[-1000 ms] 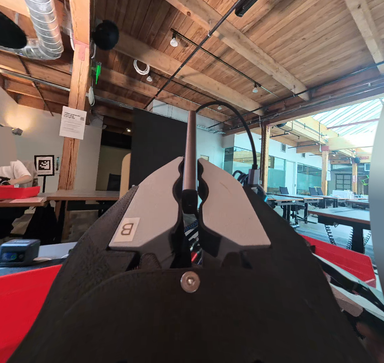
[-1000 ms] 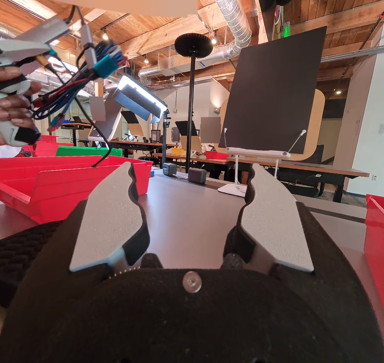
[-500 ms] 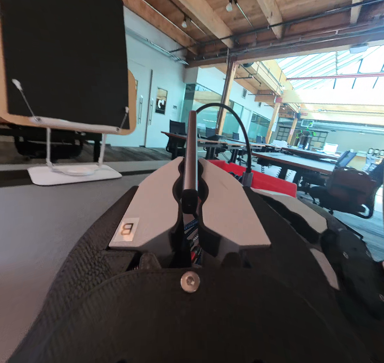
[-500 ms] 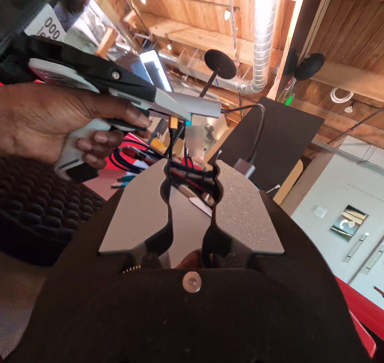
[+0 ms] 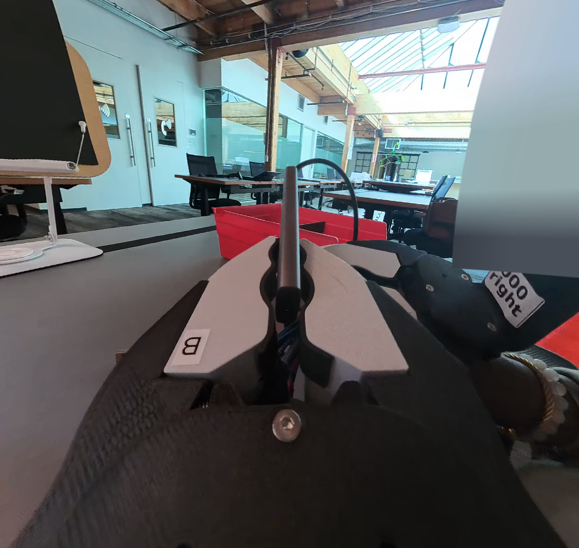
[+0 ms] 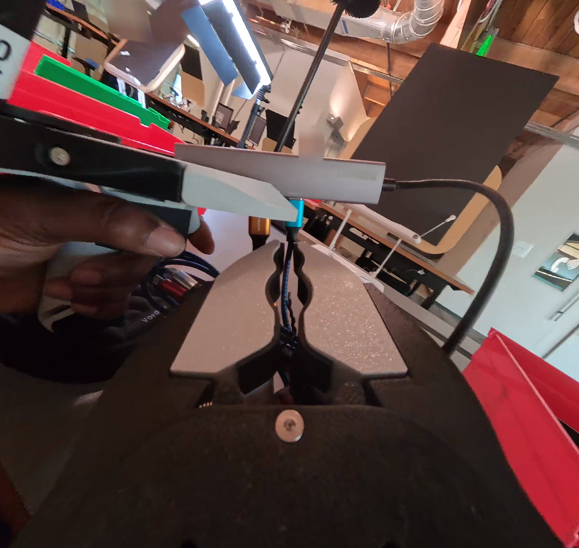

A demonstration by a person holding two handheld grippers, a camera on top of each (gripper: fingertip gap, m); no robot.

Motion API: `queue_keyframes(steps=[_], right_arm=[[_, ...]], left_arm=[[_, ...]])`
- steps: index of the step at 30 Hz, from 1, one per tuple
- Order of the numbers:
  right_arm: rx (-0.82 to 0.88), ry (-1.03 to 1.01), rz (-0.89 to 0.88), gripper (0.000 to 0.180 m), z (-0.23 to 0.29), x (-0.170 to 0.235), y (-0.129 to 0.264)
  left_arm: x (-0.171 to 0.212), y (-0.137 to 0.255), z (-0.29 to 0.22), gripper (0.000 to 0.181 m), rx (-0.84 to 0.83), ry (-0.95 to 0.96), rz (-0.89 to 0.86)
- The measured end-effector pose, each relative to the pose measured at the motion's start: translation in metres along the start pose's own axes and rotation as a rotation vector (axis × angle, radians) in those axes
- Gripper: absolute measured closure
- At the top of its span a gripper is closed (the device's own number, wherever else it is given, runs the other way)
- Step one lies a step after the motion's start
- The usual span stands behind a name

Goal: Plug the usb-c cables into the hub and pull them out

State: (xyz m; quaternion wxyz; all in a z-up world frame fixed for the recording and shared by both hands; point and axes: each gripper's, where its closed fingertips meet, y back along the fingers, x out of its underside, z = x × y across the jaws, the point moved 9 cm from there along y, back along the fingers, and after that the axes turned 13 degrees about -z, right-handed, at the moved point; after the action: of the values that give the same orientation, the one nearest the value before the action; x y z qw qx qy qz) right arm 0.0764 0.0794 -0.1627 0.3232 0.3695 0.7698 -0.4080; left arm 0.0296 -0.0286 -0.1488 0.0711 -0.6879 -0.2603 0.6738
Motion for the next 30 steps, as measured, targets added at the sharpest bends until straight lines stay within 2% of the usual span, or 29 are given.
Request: queue_keyframes(steps=[7,10,15,19,21,26,28,30], right_arm=[[-0.044,0.017,0.047,0.177,0.004,0.001,-0.002],[-0.058,0.042,0.111,0.177,0.006,0.005,-0.006],[-0.061,0.069,0.167,0.178,0.009,0.009,-0.009],[-0.059,0.062,0.161,0.178,0.009,0.009,-0.009],[-0.065,0.06,0.154,0.178,0.009,0.008,-0.009],[-0.068,0.08,0.126,0.178,0.011,0.007,-0.008],[-0.07,0.118,0.116,0.171,0.013,0.007,-0.008],[-0.092,0.162,0.114,0.176,0.017,0.007,-0.008]], left_arm=[[-0.006,0.008,0.009,0.168,0.047,0.119,0.03],[-0.021,0.015,0.014,0.159,-0.057,0.033,-0.064],[-0.026,0.014,0.012,0.143,-0.039,-0.176,0.17],[-0.014,0.009,0.004,0.145,0.008,-0.31,0.322],[-0.01,0.009,0.003,0.171,0.005,-0.326,0.34],[-0.012,0.012,0.007,0.172,0.003,-0.178,0.301],[-0.013,0.016,0.01,0.172,0.016,-0.134,0.307],[-0.013,0.019,0.014,0.172,0.027,-0.08,0.297]])
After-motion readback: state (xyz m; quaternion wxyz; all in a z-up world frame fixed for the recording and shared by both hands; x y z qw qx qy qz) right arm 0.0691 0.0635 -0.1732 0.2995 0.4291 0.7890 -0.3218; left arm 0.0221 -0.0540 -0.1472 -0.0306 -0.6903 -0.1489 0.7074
